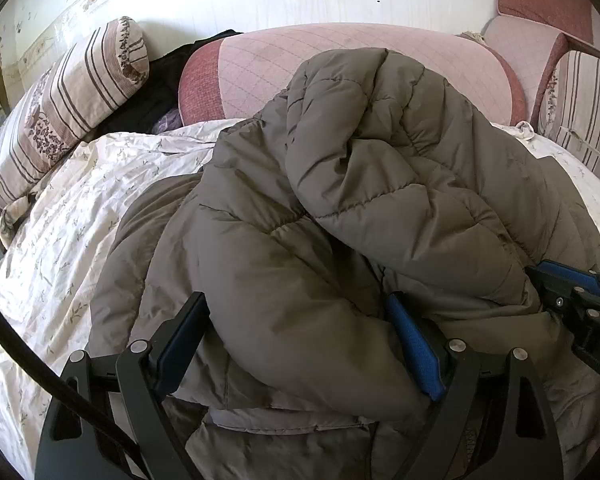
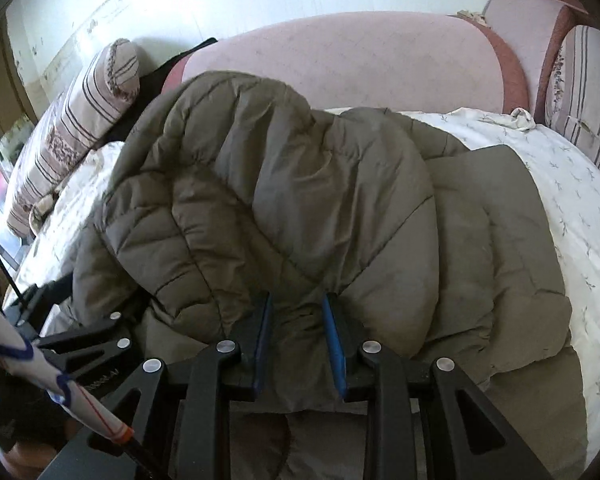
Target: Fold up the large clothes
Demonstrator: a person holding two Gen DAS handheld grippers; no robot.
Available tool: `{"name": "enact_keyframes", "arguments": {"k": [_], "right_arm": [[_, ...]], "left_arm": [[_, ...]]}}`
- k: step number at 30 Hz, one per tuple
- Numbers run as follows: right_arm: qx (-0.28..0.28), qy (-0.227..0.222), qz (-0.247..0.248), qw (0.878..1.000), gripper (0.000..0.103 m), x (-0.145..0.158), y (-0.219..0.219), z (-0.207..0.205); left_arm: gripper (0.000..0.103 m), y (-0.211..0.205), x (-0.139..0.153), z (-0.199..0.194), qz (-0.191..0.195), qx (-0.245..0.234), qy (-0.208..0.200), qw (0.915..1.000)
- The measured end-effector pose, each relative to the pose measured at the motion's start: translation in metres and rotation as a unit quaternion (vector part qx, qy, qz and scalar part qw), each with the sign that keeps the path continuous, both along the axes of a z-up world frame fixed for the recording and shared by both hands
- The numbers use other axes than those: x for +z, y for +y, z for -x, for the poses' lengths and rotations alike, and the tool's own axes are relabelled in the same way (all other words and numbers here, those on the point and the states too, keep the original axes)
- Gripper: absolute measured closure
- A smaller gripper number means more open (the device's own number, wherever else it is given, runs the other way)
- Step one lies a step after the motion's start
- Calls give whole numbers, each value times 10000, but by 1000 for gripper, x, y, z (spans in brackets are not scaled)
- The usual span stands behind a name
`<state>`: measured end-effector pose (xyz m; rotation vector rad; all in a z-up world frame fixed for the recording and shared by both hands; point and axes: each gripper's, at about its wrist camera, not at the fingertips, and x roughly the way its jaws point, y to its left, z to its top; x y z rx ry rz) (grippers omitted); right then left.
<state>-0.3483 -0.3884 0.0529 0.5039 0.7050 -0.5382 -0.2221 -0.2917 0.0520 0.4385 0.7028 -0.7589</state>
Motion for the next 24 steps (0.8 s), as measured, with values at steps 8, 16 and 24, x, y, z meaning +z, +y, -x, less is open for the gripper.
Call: {"name": "enact_keyframes", "arguments": {"k": [8, 16, 24], "right_arm": [[-169, -442, 157, 9988, 75, 20, -4, 16], [-738, -175, -49, 9971, 75, 4, -32, 26], [-695, -93, 73, 9975, 75, 9, -30, 23]], "left_arm": [[15, 0, 0, 1, 5, 4, -5, 10000], [15, 0, 0, 1, 7, 11, -15, 10000], [15, 0, -1, 1, 15, 18, -12, 10000]]}}
